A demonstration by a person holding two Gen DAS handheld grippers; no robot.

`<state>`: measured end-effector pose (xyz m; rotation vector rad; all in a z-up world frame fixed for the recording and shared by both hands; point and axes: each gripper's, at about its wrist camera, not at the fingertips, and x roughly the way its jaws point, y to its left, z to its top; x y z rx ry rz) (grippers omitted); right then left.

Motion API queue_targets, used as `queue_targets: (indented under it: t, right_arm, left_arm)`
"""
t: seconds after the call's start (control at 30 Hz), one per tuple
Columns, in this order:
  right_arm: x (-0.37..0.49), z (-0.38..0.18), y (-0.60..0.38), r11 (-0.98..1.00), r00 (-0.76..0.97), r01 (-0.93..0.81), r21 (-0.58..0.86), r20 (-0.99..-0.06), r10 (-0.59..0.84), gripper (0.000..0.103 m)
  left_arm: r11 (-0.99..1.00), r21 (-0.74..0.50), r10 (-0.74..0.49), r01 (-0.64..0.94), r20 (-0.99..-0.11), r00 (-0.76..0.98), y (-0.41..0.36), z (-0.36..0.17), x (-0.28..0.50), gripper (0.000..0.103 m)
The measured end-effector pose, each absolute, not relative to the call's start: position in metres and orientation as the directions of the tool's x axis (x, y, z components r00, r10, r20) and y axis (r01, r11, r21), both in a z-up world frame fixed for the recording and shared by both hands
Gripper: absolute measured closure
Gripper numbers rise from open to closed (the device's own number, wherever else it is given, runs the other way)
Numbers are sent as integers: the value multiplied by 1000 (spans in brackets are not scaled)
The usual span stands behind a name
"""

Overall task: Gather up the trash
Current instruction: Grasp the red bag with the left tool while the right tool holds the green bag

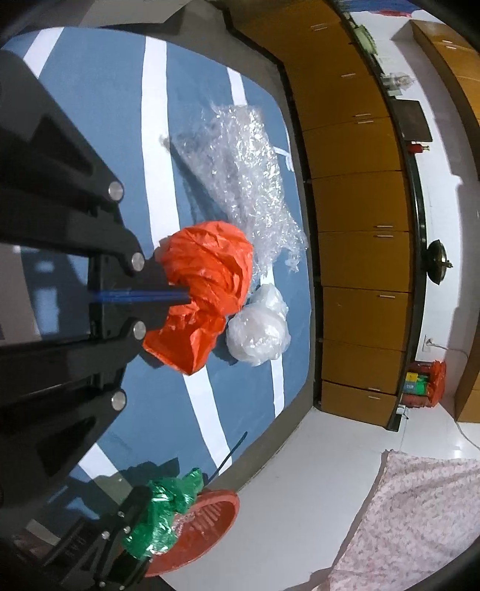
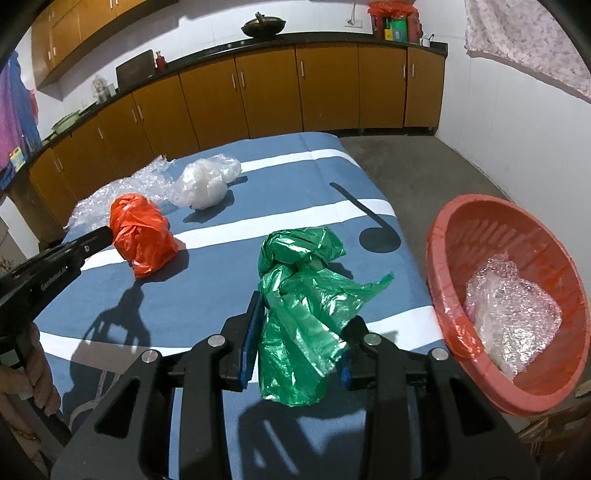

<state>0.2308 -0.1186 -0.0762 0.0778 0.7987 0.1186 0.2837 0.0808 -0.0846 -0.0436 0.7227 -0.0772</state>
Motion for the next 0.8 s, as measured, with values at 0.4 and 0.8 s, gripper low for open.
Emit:
queue_targets:
  t: [0.4,0.8]
  right_arm:
    - [228,-76,-123,991,692,-68,117,-710,131,68]
    - [234,-77,-124,988,693,-86,126,-706,150,68]
  left_arm:
    - [991,-135,-69,-19,-619,782,90,-70,288,36]
    - [996,-94,-66,-2,-714,697,73,-113,322,59]
